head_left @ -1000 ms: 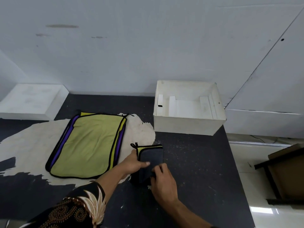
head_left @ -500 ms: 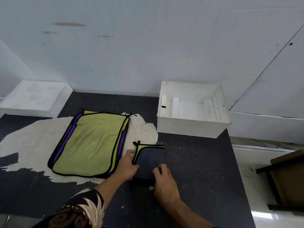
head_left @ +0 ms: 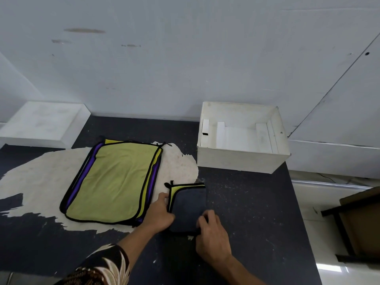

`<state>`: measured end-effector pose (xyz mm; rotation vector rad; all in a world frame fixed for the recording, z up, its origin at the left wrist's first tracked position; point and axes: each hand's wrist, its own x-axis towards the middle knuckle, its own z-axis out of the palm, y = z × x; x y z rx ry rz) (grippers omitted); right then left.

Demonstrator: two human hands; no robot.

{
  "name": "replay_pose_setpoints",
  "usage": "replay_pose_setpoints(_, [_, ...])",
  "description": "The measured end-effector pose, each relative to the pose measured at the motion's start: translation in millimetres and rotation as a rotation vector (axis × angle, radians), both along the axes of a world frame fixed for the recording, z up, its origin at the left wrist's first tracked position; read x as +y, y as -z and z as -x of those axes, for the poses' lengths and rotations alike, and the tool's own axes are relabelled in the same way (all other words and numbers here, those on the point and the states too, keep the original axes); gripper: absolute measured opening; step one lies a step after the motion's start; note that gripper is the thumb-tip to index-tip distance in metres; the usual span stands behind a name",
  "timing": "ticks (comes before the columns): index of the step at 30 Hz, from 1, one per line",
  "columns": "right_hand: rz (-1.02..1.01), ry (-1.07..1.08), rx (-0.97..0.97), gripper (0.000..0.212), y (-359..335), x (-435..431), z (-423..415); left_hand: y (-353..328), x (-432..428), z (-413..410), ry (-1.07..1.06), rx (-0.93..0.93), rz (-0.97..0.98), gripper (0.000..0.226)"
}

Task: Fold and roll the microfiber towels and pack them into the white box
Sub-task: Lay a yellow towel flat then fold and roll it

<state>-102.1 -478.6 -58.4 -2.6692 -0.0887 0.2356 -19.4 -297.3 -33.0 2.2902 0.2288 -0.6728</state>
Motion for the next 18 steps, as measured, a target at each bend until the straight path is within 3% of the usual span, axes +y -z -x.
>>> replay_pose_setpoints(4, [-0.001,0.035,-0.13,0.038,-1,-4,-4,4,-1,8,0.045,-0.079,-0.141,0.081])
replay_pose_setpoints(7, [0.019,0.036,-0.184,0.037,-8,-1,-22,8,-4,18,0.132,-0.283,-0.304,0.089])
replay_pose_setpoints(12, [0.14,-0.143,0.122,0.061,-16,2,-52,20,-6,27,0.397,-0.438,-0.5,0.07])
replay_pose_setpoints(18, [0.205,-0.149,0.197,0.079,-18,3,-67,16,-7,18,0.453,-0.312,-0.631,0.07])
